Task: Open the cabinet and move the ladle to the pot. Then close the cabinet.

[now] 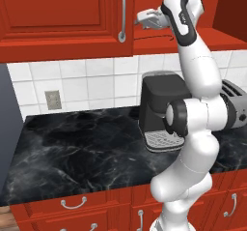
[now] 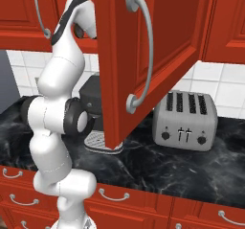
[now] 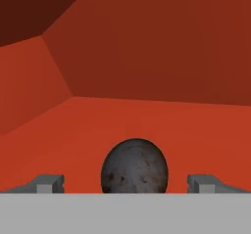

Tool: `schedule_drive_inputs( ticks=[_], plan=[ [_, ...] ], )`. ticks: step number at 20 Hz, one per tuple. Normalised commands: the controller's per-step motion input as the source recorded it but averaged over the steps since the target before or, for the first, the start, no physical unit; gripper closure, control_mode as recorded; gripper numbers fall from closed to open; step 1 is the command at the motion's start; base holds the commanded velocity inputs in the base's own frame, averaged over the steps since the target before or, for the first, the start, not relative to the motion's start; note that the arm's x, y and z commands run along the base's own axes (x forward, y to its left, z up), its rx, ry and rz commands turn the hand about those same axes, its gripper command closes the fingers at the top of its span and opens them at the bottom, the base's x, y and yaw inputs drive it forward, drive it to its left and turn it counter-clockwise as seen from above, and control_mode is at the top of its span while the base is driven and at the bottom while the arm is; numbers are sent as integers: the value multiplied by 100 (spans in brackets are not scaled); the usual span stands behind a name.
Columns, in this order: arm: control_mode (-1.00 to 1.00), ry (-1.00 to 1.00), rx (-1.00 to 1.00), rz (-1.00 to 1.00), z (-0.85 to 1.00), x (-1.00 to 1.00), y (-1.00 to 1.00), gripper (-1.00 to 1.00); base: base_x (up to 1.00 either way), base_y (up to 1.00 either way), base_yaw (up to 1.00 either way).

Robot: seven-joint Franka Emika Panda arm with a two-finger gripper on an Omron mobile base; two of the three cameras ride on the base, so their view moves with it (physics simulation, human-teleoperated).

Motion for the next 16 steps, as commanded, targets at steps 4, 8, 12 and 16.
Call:
schedule_drive_inputs(
  ticks=[4, 8, 12, 16],
  plan=[
    [-100, 0, 0, 0, 0, 0, 12, -100, 0, 0, 0],
    [-100, 0, 0, 0, 0, 0, 13, -100, 0, 0, 0],
    [-100, 2, 0, 0, 0, 0, 11, -100, 0, 0, 0],
    [-100, 3, 0, 0, 0, 0, 9, -100, 0, 0, 0]
  ],
)
